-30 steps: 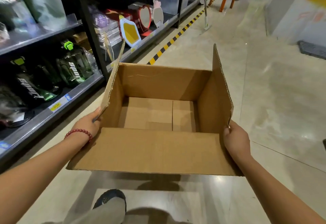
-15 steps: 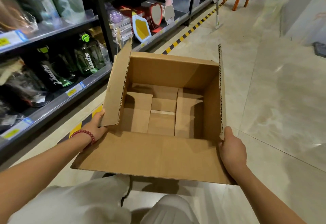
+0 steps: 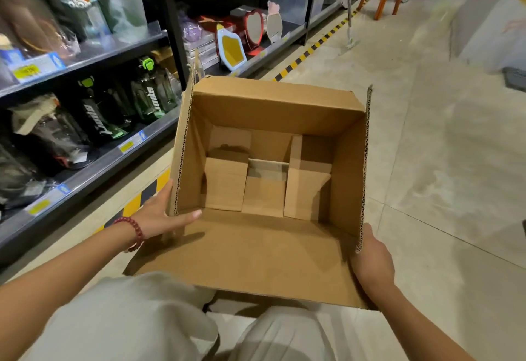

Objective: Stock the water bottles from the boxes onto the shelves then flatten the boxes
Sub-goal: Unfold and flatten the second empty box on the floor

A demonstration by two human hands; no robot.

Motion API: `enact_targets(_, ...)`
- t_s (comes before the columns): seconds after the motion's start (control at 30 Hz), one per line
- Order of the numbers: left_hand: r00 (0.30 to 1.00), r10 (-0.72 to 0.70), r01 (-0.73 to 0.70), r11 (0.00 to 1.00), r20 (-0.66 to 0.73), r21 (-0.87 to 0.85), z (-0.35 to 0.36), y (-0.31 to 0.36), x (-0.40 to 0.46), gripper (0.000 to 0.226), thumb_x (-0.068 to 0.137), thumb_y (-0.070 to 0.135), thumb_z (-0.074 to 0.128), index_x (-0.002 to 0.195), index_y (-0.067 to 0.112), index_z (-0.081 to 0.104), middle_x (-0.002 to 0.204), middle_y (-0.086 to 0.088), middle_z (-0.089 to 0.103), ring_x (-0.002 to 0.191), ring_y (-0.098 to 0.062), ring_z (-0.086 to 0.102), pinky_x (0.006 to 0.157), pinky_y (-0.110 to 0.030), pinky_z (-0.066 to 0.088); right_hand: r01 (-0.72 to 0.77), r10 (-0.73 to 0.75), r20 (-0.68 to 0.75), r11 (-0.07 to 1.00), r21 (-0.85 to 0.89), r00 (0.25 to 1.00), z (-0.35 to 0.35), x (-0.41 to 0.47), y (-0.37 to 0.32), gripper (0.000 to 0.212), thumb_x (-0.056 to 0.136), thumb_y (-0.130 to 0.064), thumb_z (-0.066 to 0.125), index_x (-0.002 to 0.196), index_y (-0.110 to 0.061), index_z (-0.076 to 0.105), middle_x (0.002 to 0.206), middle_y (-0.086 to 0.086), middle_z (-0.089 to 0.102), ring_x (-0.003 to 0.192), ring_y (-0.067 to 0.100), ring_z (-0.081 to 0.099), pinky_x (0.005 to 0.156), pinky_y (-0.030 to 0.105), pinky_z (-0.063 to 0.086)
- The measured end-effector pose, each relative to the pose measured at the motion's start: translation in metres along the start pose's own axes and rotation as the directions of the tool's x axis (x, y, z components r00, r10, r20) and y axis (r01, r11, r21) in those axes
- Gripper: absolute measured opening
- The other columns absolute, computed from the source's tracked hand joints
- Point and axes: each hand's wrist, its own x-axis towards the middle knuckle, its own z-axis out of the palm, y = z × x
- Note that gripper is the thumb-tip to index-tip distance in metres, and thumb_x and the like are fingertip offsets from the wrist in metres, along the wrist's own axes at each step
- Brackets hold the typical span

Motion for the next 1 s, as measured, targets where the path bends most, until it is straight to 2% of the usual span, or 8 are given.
enact_targets(0.13, 0.997, -0.007, -0.003, 0.991, -0.078, -0.131, -0.012, 0.019, -0.001, 0.099, 0.067, 0.076, 0.056, 0.147, 0.028, 0.024, 0.150, -0.001, 0.033, 0.134, -0.023, 0.037, 0.103, -0.046, 0.038, 0.002, -0.003, 0.014, 0.997, 0.072, 1.000, -0.002, -0.008, 0.001, 0.026, 0.090, -0.018, 0.039, 0.115, -0.014, 0.041, 0.089, 0.014, 0.062, 0.077, 0.034, 0.056, 0.067, 0.041, 0.051)
enact_targets(0.3, 0.974, 0.038, -0.024, 0.998, -0.222, 0.064, -0.021, 0.055, 0.016, 0.085, 0.080, 0.046, 0.067, 0.147, 0.017, 0.024, 0.144, -0.011, 0.041, 0.125, -0.029, 0.046, 0.093, -0.044, 0.047, -0.006, 0.004, 0.043, 0.998, 0.070, 0.999, -0.003, -0.017, 0.003, 0.024, 0.090, -0.013, 0.041, 0.115, -0.014, 0.041, 0.093, 0.014, 0.063, 0.079, 0.034, 0.057, 0.069, 0.041, 0.051)
enact_targets(0.43, 0.962, 0.020, 0.053, 0.965, -0.274, 0.257, -0.022, 0.063, 0.026, 0.068, 0.085, 0.027, 0.061, 0.141, 0.012, 0.026, 0.109, -0.015, 0.061, 0.088, -0.027, 0.062, 0.069, -0.037, 0.055, -0.039, 0.021, 0.085, 0.977, 0.211, 0.996, -0.007, -0.021, 0.005, 0.033, 0.083, -0.032, 0.035, 0.107, -0.013, 0.047, 0.094, 0.014, 0.064, 0.076, 0.028, 0.053, 0.070, 0.038, 0.047)
enact_targets(0.53, 0.954, 0.035, 0.091, 0.912, -0.297, 0.400, -0.018, 0.068, 0.025, 0.065, 0.086, 0.013, 0.056, 0.141, 0.009, 0.022, 0.079, -0.008, 0.055, 0.065, -0.019, 0.057, 0.048, -0.028, 0.048, -0.048, 0.008, 0.185, 0.975, 0.216, 0.983, -0.010, -0.017, 0.011, 0.034, 0.091, -0.031, 0.042, 0.118, -0.010, 0.045, 0.105, 0.013, 0.064, 0.078, 0.023, 0.052, 0.063, 0.032, 0.043)
enact_targets(0.63, 0.956, 0.035, 0.098, 0.898, -0.291, 0.430, -0.022, 0.067, 0.022, 0.047, 0.088, 0.008, 0.052, 0.130, 0.006, 0.032, 0.071, -0.006, 0.047, 0.057, -0.015, 0.048, 0.042, -0.023, 0.032, -0.028, -0.044, 0.246, 0.958, 0.285, 0.968, -0.016, -0.012, 0.018, 0.042, 0.087, -0.005, 0.052, 0.127, -0.015, 0.041, 0.112, 0.000, 0.056, 0.093, 0.017, 0.055, 0.067, 0.021, 0.043)
enact_targets(0.77, 0.947, 0.018, 0.107, 0.924, -0.322, 0.366, -0.031, 0.058, 0.019, 0.041, 0.088, 0.005, 0.051, 0.126, 0.005, 0.036, 0.071, -0.009, 0.051, 0.057, -0.018, 0.050, 0.043, -0.025, 0.033, 0.106, -0.111, -0.006, 0.922, 0.373, 0.994, -0.035, -0.009, 0.021, 0.052, 0.083, 0.009, 0.044, 0.127, -0.018, 0.050, 0.125, 0.000, 0.056, 0.117, 0.017, 0.051, 0.099, 0.037, 0.043)
enact_targets(0.9, 0.952, 0.018, 0.099, 0.928, -0.307, 0.359, -0.027, 0.055, 0.014, 0.045, 0.088, 0.002, 0.050, 0.130, 0.005, 0.033, 0.069, -0.009, 0.049, 0.054, -0.016, 0.047, 0.043, -0.023, 0.031, 0.213, -0.078, -0.262, 0.814, 0.541, 0.962, -0.066, -0.001, -0.019, 0.033, 0.098, -0.022, 0.047, 0.131, -0.019, 0.049, 0.129, -0.003, 0.054, 0.111, 0.009, 0.050, 0.089, 0.020, 0.040)
enact_targets(1.0, 0.954, 0.030, 0.082, 0.932, -0.299, 0.353, -0.025, 0.056, 0.010, 0.038, 0.087, 0.002, 0.050, 0.123, 0.004, 0.036, 0.069, -0.009, 0.048, 0.055, -0.017, 0.046, 0.043, -0.025, 0.029, 0.237, -0.018, -0.338, 0.748, 0.620, 0.941, -0.088, 0.009, -0.055, 0.053, 0.093, -0.045, 0.051, 0.139, -0.020, 0.042, 0.137, -0.001, 0.050, 0.114, 0.008, 0.049, 0.095, 0.029, 0.043)
